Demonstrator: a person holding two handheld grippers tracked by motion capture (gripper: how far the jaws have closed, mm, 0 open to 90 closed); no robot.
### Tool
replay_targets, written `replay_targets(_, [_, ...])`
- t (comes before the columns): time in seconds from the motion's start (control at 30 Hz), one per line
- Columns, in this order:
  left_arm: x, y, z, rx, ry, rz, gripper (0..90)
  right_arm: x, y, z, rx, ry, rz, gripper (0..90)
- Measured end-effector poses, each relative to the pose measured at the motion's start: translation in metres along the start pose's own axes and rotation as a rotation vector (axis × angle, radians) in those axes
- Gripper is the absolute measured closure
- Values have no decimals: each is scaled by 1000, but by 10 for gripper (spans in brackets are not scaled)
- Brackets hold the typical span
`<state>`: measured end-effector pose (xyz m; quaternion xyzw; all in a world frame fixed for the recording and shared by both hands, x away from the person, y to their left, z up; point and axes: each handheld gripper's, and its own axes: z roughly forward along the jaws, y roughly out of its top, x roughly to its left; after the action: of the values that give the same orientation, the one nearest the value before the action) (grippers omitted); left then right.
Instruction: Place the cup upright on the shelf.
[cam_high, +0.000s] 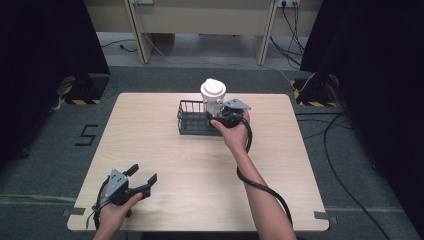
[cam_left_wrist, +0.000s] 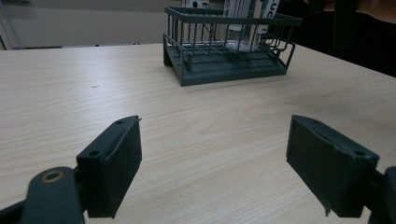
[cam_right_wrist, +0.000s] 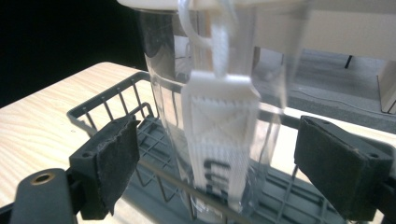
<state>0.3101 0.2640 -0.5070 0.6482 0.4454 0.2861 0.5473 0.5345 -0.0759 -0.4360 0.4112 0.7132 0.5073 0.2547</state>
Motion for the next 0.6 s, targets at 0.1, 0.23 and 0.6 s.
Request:
replay_targets(0.1, [0, 0, 0, 2, 1, 2, 176, 0, -3, -10, -3, 1, -5, 149])
replay_targets(0.23, [0, 0, 0, 4, 2, 4, 175, 0, -7, -24, -16, 5, -10, 150])
replay_targets(0.6, [0, -1, 0, 6, 6, 5, 175, -3, -16, -59, -32, 13, -7, 155])
